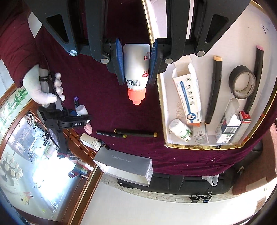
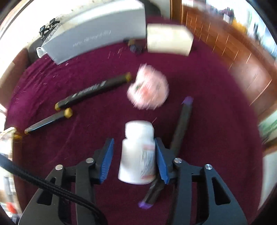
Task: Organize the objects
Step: 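Grasp the white pill bottle with the right gripper while the left gripper lifts the dropper bottle, then lower the dropper bottle and pill bottle into the tray and open both grippers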
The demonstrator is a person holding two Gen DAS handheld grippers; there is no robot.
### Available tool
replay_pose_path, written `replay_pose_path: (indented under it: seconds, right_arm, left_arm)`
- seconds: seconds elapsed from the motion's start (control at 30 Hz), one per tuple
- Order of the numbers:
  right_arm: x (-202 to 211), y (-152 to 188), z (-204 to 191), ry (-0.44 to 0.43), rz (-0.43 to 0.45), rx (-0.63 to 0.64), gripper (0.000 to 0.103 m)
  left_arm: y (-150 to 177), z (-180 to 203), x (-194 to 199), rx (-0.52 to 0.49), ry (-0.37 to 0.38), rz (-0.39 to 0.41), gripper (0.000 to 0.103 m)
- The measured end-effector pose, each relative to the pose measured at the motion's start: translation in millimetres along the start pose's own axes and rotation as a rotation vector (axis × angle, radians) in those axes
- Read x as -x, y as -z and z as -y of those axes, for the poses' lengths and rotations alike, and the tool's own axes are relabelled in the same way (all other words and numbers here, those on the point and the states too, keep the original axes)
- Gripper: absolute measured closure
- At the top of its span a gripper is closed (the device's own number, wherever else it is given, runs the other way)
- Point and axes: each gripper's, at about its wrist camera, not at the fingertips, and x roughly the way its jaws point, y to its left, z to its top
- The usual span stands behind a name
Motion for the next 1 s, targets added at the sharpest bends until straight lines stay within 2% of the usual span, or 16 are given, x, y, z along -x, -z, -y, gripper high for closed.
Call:
replay_pose_path:
  seconds: [0.1, 0.37, 0.5, 0.63, 0.77, 1.0]
  right_arm:
    - [3, 2, 1, -0.033, -0.007, -0.02, 0.062]
    - [4, 12, -5, 0.04, 0.017, 0.032, 0.07]
    - [9, 21, -6, 0.003, 0.025, 0.02, 0.07]
    - [21, 37, -10, -0.072, 0.037, 0.0, 0.07]
    - [36, 52, -24, -0.197, 0.036, -0.006, 0.07]
    - [66, 81, -89, -0.42, 0.007, 0.094, 0.07]
  left_arm:
    - [1, -7, 1, 0.015, -0.002, -0.001, 0.08]
    - [5, -21, 6, 0.05, 0.002, 0.002, 0.08]
    - [7, -34, 12, 0.077, -0.011, 0.005, 0.08]
    - [12, -51, 23, 0.097, -0.054, 0.017, 0.08]
    - [17, -74, 35, 0.135, -0.106, 0.032, 0.08]
    - [26, -107, 46, 0.187, -0.205, 0.024, 0.08]
